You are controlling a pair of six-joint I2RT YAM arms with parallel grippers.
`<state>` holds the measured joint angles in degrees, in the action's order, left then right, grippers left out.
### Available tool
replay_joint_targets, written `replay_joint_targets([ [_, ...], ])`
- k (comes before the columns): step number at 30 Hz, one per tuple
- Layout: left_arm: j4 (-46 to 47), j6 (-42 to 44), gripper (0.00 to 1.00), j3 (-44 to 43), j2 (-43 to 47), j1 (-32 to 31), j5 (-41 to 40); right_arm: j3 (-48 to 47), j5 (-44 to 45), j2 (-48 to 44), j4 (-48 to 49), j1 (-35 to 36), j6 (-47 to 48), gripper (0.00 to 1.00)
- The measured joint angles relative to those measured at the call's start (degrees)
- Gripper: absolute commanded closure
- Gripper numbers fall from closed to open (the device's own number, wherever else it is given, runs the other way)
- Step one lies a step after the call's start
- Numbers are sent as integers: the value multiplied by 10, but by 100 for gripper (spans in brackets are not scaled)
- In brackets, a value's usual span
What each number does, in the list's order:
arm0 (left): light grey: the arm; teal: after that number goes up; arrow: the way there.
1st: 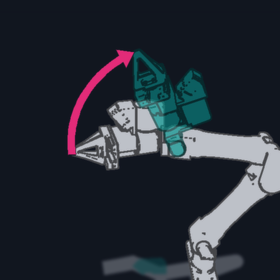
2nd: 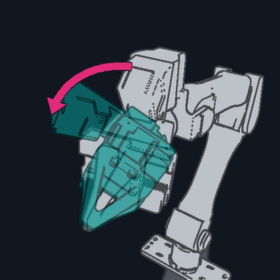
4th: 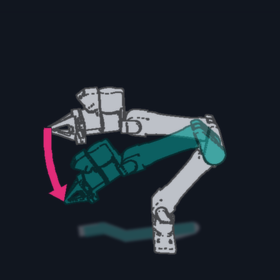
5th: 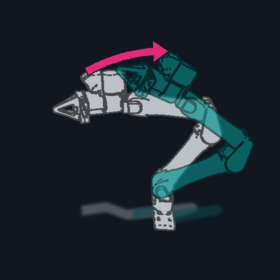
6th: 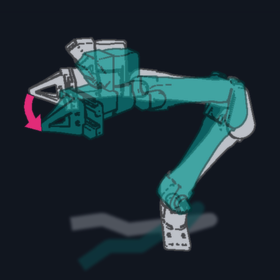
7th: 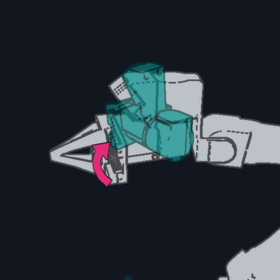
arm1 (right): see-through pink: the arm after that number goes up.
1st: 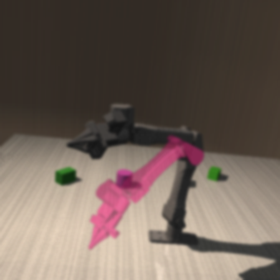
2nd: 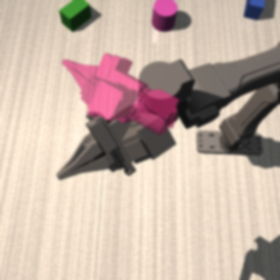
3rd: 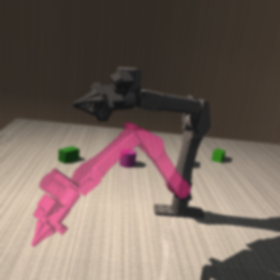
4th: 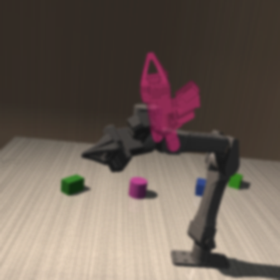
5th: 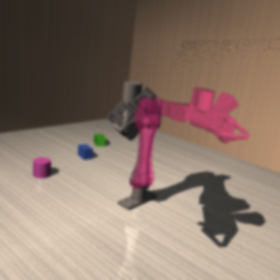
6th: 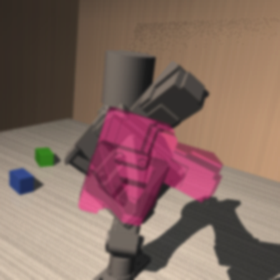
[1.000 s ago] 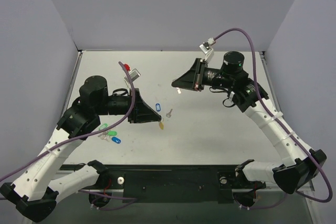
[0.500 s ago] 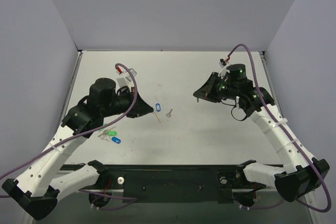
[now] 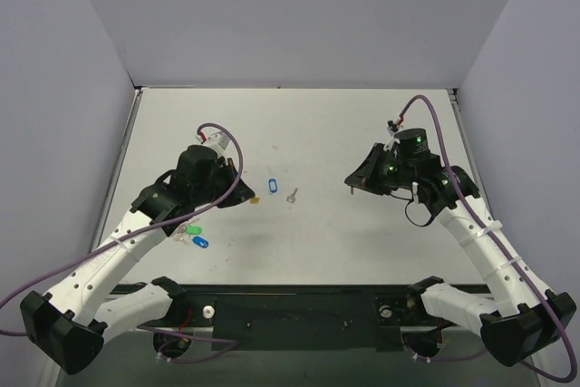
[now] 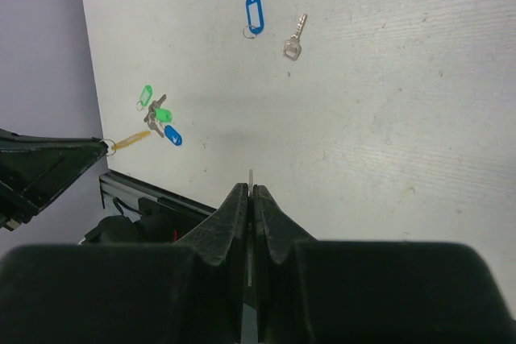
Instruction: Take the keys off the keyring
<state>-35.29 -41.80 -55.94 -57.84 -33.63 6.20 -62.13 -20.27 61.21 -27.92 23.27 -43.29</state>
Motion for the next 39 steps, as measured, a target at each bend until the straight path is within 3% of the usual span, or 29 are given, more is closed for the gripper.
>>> replay_joint_targets([
  [12, 24, 3, 99, 17, -56, 35, -75, 10, 6, 0, -12, 0, 9, 100],
  [14, 27, 6, 87, 17, -69, 44, -80, 10, 7, 0, -13, 0, 10, 100],
  [15, 28, 7, 77, 17, -74, 49, -82, 10, 8, 0, -14, 0, 12, 100],
  [16, 30, 9, 58, 17, -79, 52, -83, 10, 8, 0, -15, 0, 12, 100],
  [18, 31, 13, 45, 17, -87, 60, -83, 10, 9, 0, -17, 0, 14, 100],
  [22, 29, 16, 35, 11, -108, 82, -74, 11, 10, 0, -21, 0, 14, 100],
  [31, 26, 18, 34, 5, -106, 90, -68, 17, 15, 0, -25, 0, 16, 100],
  [39, 6, 32, 34, 15, -5, 93, -76, 31, 21, 2, -27, 0, 16, 100],
])
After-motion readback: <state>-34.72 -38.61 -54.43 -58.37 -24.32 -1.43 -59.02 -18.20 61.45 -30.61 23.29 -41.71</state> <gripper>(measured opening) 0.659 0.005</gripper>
